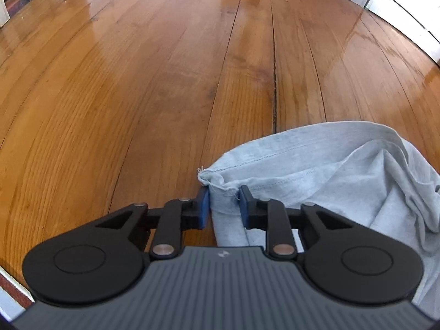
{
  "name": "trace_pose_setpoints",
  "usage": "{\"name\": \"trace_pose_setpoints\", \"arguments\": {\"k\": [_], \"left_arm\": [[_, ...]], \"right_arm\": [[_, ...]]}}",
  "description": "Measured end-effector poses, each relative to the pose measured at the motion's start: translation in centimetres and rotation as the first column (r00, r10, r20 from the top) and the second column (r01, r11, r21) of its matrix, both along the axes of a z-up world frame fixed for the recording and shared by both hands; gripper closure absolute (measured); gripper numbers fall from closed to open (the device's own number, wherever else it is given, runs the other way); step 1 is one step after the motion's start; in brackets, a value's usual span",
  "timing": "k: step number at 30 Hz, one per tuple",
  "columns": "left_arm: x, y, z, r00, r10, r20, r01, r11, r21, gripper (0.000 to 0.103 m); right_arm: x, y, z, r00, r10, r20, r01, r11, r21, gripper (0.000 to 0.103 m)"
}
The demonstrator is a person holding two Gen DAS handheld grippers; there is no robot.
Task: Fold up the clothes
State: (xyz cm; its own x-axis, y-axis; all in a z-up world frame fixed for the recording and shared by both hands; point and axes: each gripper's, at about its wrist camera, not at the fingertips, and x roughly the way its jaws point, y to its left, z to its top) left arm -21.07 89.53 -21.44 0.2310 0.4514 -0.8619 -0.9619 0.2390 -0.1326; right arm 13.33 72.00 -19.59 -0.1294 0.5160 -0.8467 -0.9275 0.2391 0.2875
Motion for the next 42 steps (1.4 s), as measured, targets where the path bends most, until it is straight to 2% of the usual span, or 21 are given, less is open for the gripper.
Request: {"name": "trace_pose_setpoints", "arguments": {"k": [2,4,7,8,10,13,15,17,18,19,20,22,25,30,34,35,37,38,39,40,42], "left_arm": [[0.0,-0.2,-0.1,1.0,0.0,-0.003,0.0,1.0,0.01,0.081],[0.2,-0.4,-0.1,1.0,-0.004,-0.008,0.004,1.0,0.02,0.084],[0.4,-0.7,-0.1,1.0,-0.009,-0.017,0.01,0.999,0.036,0.085],[0.4,-0.8,0.0,1.0,-0.012,-0.018,0.013,0.999,0.042,0.088],[0.5,-0.9,0.2,1.0,-0.022,-0.018,0.023,0.999,0.048,0.089],[0.6,-0.9,0.4,0.999,-0.035,-0.025,0.036,0.998,0.051,0.089],[0.6,-0.6,0.3,0.999,-0.033,-0.014,0.034,0.999,0.04,0.089],[0.5,-0.2,0.0,1.0,-0.024,0.009,0.024,0.999,0.029,0.086],[0.4,0.0,-0.1,1.0,-0.024,0.015,0.024,0.999,0.03,0.086],[0.6,0.0,0.0,0.999,-0.038,0.0,0.038,0.998,0.043,0.088],[0.8,0.1,0.1,0.999,-0.051,-0.016,0.052,0.997,0.055,0.095],[1.1,-0.2,0.8,0.996,-0.072,-0.044,0.076,0.991,0.111,0.096],[0.6,-0.8,3.4,0.996,-0.068,-0.059,0.08,0.97,0.231,0.096],[-0.3,0.9,7.8,0.998,-0.05,-0.039,0.061,0.937,0.343,0.096],[0.3,4.5,8.9,0.994,0.001,-0.109,0.042,0.918,0.395,0.096],[0.4,5.6,8.8,0.991,0.025,-0.13,0.03,0.915,0.401,0.096],[0.7,7.8,8.7,0.983,0.072,-0.171,0.006,0.91,0.415,0.095],[0.9,8.9,8.6,0.977,0.095,-0.191,-0.006,0.906,0.423,0.092],[1.0,10.0,8.6,0.97,0.119,-0.211,-0.017,0.902,0.43,0.09],[1.0,11.1,8.4,0.964,0.142,-0.224,-0.033,0.902,0.431,0.089],[0.2,12.5,7.5,0.965,0.152,-0.212,-0.058,0.917,0.395,0.089]], "right_arm": [[-0.2,-1.0,0.1,0.998,0.059,0.014,-0.059,0.998,-0.035,0.102],[0.9,-1.2,0.6,0.997,0.028,0.066,-0.025,0.999,-0.036,0.098],[2.1,-1.1,2.1,0.993,-0.065,0.104,0.061,0.997,0.045,0.086],[3.0,-0.6,2.7,0.99,-0.099,0.096,0.093,0.994,0.063,0.077],[4.9,1.1,2.8,0.986,-0.163,0.029,0.161,0.985,0.06,0.07],[6.2,4.1,1.3,0.981,-0.188,-0.04,0.186,0.981,-0.046,0.064],[6.3,5.4,-0.2,0.979,-0.205,0.0,0.203,0.97,-0.136,0.062],[6.2,5.8,-1.6,0.977,-0.21,0.037,0.213,0.964,-0.161,0.064],[6.1,5.5,-1.7,0.978,-0.204,0.05,0.209,0.969,-0.133,0.083],[6.0,5.3,-1.9,0.978,-0.198,0.063,0.204,0.973,-0.106,0.09],[5.9,4.8,-1.5,0.977,-0.198,0.08,0.203,0.977,-0.059,0.095],[6.3,2.8,0.7,0.974,-0.215,0.077,0.205,0.971,0.121,0.096],[8.0,-0.5,4.5,0.975,-0.218,-0.044,0.22,0.912,0.346,0.096],[9.9,0.4,8.8,0.977,-0.214,-0.021,0.201,0.871,0.449,0.096],[11.4,2.4,11.6,0.978,-0.21,0.007,0.178,0.846,0.503,0.096],[11.8,3.6,11.6,0.979,-0.206,0.004,0.177,0.847,0.501,0.096],[12.1,8.1,9.3,0.98,-0.198,0.005,0.177,0.887,0.426,0.088],[12.4,9.8,8.4,0.973,-0.229,0.041,0.198,0.907,0.371,0.074],[12.7,10.8,7.4,0.955,-0.287,0.072,0.25,0.912,0.325,0.068],[13.2,11.5,6.2,0.944,-0.323,0.072,0.29,0.912,0.291,0.068],[14.0,11.1,4.0,0.935,-0.356,-0.009,0.344,0.897,0.279,0.068]]}}
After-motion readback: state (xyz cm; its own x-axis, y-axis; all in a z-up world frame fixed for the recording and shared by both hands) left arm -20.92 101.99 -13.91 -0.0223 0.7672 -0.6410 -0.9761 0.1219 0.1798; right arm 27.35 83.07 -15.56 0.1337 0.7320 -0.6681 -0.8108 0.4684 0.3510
